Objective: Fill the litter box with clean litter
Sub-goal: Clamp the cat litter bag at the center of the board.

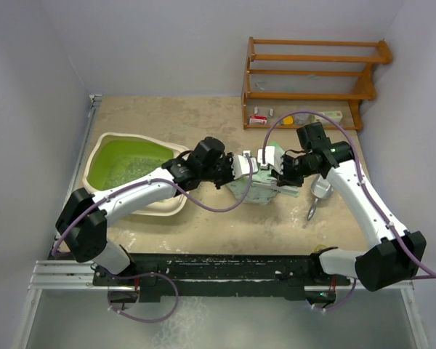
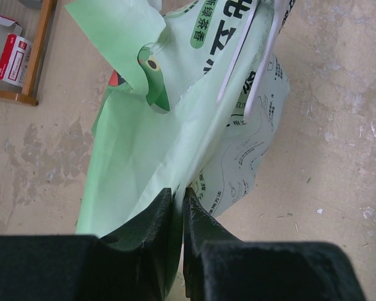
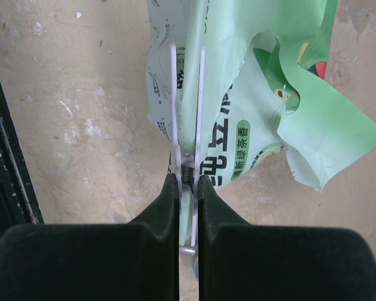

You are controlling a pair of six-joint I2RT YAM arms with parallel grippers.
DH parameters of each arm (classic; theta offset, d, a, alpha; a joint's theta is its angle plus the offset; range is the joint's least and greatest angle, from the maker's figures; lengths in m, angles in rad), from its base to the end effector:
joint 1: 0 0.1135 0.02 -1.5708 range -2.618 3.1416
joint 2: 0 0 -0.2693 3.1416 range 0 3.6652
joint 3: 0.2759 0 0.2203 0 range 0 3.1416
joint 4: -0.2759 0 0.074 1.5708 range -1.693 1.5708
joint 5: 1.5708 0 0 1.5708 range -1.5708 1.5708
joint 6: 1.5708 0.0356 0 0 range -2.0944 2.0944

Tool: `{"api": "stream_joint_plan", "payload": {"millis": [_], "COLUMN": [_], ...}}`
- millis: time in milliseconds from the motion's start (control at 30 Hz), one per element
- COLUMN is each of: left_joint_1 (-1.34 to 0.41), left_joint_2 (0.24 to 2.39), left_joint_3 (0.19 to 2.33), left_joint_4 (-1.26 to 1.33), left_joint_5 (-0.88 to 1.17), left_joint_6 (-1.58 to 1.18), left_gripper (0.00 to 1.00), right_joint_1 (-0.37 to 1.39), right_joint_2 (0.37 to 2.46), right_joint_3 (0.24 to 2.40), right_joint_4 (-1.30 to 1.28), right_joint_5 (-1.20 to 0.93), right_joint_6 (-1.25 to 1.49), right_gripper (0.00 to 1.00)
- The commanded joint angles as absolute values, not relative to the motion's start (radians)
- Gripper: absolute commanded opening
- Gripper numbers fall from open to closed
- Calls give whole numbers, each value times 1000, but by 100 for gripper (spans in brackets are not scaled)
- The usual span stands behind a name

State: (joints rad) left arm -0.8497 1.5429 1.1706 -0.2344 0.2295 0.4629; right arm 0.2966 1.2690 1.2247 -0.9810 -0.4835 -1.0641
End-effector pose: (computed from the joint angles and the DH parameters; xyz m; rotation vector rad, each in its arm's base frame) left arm 0.2059 -0.2465 0.2995 1.4434 1.6573 -0.4687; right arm 0.1952 0.0769 0.3310 -1.6705 1.7960 0.3032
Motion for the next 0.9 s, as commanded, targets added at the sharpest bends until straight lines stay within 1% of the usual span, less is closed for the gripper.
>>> {"api": "stream_joint_plan", "payload": {"millis": [0,300,533,867], "left_joint_1": [-839,-829,-828,-828], "left_joint_2": [1482,1477,1493,1481], "left_joint_3": [1228,1229,1245,1243], "left_joint_4": [-184,-176,-177,-176], "left_joint_5": [267,261,256,263], "left_joint_6": [438,425,418,413], "left_gripper": [8,8,8,8], "right_joint_1": [311,313,326,354], "right_joint_2": [1265,1228,1255,1285], "right_joint_3": [1249,1248,1322,1258], "right_joint_4": [-889,-909,-1044,-949], "right_joint_5": [-530,-509,-506,-437], "right_joint_6": [-1023,-955,-915,-889], "right_gripper": [0,0,0,0]}}
